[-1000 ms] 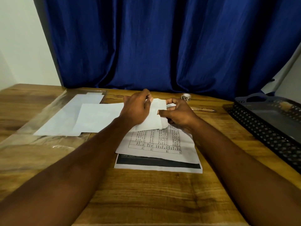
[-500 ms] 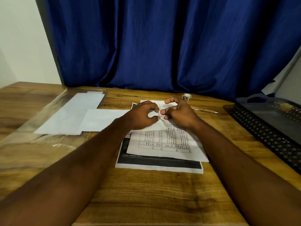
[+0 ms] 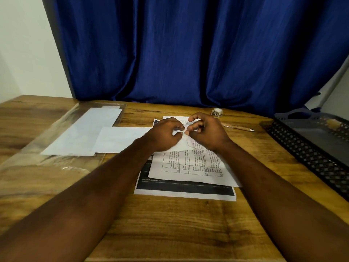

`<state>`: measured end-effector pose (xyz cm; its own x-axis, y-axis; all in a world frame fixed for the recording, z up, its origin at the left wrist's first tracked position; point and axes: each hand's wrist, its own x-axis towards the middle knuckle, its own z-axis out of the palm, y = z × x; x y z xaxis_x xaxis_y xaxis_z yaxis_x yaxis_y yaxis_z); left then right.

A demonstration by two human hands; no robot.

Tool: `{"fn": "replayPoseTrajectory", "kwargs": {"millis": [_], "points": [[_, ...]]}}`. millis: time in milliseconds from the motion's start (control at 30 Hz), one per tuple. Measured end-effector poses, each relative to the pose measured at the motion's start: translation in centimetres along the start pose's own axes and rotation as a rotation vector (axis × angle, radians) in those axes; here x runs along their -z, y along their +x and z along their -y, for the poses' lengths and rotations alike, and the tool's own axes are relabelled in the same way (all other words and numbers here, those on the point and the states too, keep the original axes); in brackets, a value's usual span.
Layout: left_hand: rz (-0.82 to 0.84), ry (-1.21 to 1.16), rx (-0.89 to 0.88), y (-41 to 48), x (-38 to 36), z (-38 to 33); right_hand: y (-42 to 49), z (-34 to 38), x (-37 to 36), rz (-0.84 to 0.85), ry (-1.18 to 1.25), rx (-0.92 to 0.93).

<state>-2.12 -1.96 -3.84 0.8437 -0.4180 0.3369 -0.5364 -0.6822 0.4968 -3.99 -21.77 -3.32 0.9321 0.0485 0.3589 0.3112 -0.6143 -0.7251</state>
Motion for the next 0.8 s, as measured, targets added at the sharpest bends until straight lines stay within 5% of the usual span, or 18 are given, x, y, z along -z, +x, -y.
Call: {"fn": "replayPoseTrajectory", "kwargs": {"millis": [333, 500, 800], "points": [[-0.001, 0.170, 0.018, -0.3, 0.2, -0.3, -1.6, -0.2, 3.2, 0.322, 0.020, -0.016], [-0.017, 0.462, 0.127, -0.4, 1.4, -0.5, -1.8, 0.8, 3.1, 0.331, 0.023, -0.082], [-0.063, 0.357, 0.057, -0.3, 1.7, 0.6, -2.2, 1.1, 2.3, 0.274, 0.024, -0.153]]}}
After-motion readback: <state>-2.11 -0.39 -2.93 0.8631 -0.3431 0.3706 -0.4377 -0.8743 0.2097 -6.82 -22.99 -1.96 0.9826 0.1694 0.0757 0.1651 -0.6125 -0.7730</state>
